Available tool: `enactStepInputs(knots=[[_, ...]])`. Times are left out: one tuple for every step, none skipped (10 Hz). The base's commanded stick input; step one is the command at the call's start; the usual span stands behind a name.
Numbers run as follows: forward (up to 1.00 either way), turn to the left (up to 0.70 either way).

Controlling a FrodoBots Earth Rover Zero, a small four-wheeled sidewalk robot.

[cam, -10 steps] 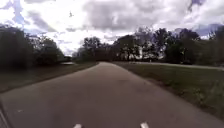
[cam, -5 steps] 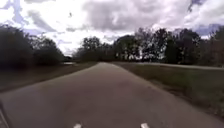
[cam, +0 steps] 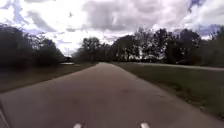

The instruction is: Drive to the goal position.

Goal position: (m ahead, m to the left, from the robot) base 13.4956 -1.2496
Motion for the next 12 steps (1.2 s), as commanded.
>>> enactStepInputs(knots=[[1.00,0.00],[1.00,0.00],[1.00,0.00],[1.00,0.00],[1.00,0.00],[1.00,0.00],[1.00,0.00],[1.00,0.00],[1.00,0.00],[1.00,0.00],[1.00,0.00],[1.00,0.00]])
